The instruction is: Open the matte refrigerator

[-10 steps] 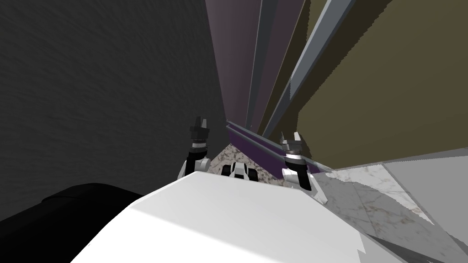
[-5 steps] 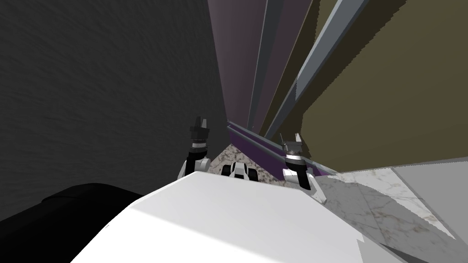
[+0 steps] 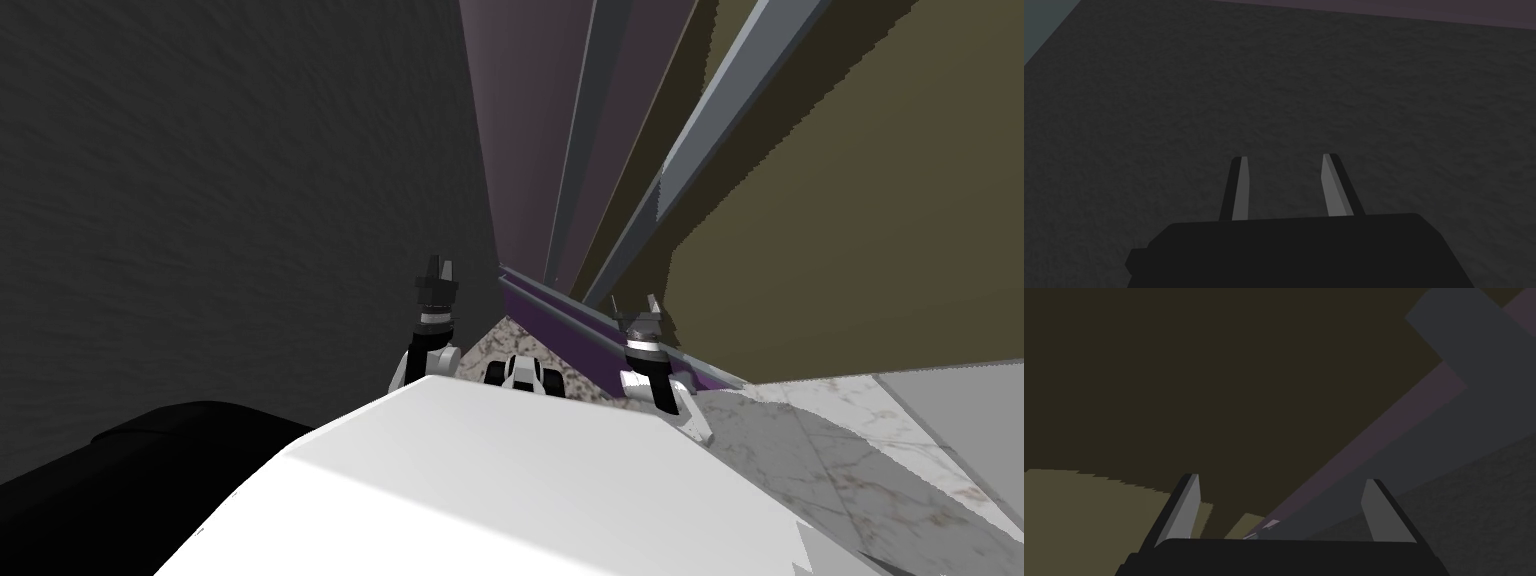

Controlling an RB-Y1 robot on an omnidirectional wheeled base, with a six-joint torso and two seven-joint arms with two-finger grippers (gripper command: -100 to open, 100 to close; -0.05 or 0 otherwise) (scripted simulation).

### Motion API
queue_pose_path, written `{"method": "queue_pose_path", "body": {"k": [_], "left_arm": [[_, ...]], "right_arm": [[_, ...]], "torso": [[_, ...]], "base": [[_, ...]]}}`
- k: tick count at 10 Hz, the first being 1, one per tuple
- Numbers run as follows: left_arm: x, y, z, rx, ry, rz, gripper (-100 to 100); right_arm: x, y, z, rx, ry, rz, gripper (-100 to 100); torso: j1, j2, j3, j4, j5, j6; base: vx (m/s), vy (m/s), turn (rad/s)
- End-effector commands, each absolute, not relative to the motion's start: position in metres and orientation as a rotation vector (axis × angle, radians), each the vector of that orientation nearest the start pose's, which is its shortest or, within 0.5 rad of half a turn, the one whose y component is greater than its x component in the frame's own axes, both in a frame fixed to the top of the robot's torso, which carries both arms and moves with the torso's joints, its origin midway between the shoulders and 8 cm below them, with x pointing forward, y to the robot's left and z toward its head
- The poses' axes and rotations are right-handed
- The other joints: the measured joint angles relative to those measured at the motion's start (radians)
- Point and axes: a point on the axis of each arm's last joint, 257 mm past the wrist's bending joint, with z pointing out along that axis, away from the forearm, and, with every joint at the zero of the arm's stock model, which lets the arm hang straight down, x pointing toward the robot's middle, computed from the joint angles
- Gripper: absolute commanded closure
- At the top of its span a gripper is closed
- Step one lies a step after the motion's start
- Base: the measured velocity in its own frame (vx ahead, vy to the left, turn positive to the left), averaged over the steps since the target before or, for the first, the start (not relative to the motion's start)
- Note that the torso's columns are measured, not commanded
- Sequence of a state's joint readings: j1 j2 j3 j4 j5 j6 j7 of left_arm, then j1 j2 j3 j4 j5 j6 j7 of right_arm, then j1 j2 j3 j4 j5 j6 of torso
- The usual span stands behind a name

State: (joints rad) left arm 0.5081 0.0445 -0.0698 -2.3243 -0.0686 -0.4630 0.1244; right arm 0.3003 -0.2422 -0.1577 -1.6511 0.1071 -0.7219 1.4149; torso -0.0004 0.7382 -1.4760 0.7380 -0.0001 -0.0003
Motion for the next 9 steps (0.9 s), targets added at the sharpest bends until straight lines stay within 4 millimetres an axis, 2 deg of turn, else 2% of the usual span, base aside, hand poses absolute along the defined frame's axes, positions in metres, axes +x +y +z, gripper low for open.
{"method": "queue_pose_path", "body": {"k": [1,4,9], "left_arm": [[0.345,0.244,0.032,-0.644,0.662,-1.442,0],[0.345,0.244,0.032,-0.644,0.662,-1.442,0],[0.345,0.244,0.032,-0.644,0.662,-1.442,0]], "right_arm": [[0.414,-0.35,-0.139,-0.238,1.061,-0.3,-100],[0.417,-0.361,-0.154,-0.3,1.073,-0.411,-100],[0.42,-0.371,-0.167,-0.378,1.077,-0.548,-100]], "torso": [[0.0,-0.001,0.0,0.0,0.0,0.0],[0.0,-0.006,-0.003,-0.003,-0.001,-0.002],[0.001,-0.011,-0.006,-0.005,-0.002,-0.005]], "base": [[0.011,0.026,0.003],[0.013,0.025,0.014],[0.008,0.022,0.009]]}}
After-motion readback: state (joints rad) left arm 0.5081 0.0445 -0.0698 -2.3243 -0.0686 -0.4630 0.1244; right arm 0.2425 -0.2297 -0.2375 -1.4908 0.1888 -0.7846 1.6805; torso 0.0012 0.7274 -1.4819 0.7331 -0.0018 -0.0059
